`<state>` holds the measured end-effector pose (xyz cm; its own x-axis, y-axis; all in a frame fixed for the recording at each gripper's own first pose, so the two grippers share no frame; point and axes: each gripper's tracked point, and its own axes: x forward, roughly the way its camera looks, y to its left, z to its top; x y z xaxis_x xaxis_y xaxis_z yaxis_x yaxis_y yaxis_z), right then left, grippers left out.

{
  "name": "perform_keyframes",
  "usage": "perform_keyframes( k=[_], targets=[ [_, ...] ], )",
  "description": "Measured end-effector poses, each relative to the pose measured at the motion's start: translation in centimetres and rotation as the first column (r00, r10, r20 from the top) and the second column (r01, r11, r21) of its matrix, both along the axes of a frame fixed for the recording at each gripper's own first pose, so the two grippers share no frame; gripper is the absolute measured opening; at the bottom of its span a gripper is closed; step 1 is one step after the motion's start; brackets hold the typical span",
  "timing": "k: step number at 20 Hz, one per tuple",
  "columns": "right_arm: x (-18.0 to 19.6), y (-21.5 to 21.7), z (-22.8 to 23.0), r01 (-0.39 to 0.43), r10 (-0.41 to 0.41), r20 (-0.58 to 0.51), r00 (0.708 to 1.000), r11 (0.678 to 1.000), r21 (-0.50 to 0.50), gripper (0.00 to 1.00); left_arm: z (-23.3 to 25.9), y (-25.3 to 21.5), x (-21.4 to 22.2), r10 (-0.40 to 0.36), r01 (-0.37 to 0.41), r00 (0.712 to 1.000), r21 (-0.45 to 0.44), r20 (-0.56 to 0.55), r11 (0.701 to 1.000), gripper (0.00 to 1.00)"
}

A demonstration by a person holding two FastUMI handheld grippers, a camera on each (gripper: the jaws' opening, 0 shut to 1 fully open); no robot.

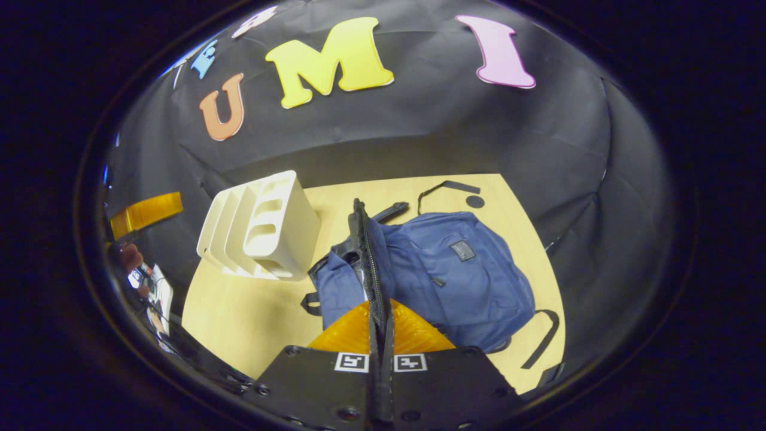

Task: Open the schoolbag, grab two books from the bookshelf and put them into the schoolbag.

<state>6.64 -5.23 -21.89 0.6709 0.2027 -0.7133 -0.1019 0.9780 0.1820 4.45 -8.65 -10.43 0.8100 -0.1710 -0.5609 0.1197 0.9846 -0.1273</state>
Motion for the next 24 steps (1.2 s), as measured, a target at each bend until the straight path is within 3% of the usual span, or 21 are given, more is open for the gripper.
perform_keyframes(
  k=[2,3,4,9,12,13,14,15,17,21,24],
  targets=[
    [-0.3,1.5,-0.5,-0.016,0.016,-0.009,1.0,1.0,-0.001,0.01,0.8,1.2,-0.3,0.001,-0.003,1.0,0.048,0.029,0.999,0.78],
    [-0.4,2.6,-1.0,-0.033,0.033,-0.021,0.999,0.999,-0.005,0.07,1.5,2.2,-0.8,-0.001,-0.002,0.999,0.061,0.044,0.998,0.79],
    [-0.5,3.4,-1.1,-0.044,0.043,-0.026,0.999,0.999,-0.003,0.05,1.8,3.0,-1.2,0.008,-0.012,0.999,0.069,0.052,0.998,0.8],
    [-0.6,6.7,-2.9,-0.064,0.065,-0.047,0.997,0.998,0.024,0.26,3.1,5.9,-1.8,0.028,-0.039,0.994,0.097,0.107,0.995,0.81],
    [-0.8,8.2,-3.7,-0.051,0.054,-0.06,0.997,0.998,0.048,0.5,3.5,7.5,-2.3,0.032,-0.044,0.992,0.096,0.122,0.994,0.82],
    [-0.9,8.5,-3.5,-0.047,0.049,-0.055,0.997,0.998,0.052,0.62,3.6,7.9,-2.5,0.032,-0.044,0.992,0.093,0.124,0.995,0.82],
    [-0.9,8.9,-3.4,-0.048,0.05,-0.046,0.998,0.997,0.054,0.67,3.6,8.1,-2.7,0.034,-0.045,0.992,0.092,0.121,0.995,0.82],
    [-1.0,9.1,-3.2,-0.049,0.051,-0.034,0.998,0.997,0.052,0.83,3.6,8.5,-2.9,0.034,-0.045,0.992,0.092,0.122,0.995,0.82],
    [-1.1,9.4,-2.4,-0.052,0.052,-0.001,0.999,0.998,0.041,0.92,3.9,8.9,-3.2,0.034,-0.046,0.991,0.088,0.127,0.995,0.82],
    [-1.5,10.3,0.2,-0.06,0.057,0.077,0.995,0.997,0.041,0.97,4.5,8.8,-3.4,0.024,-0.037,0.989,0.084,0.148,0.996,0.83],
    [-1.6,10.5,3.2,-0.057,0.05,0.158,0.986,0.998,0.042,0.94,5.8,8.7,-3.2,0.024,-0.039,0.982,0.079,0.185,0.996,0.84]
  ],
)
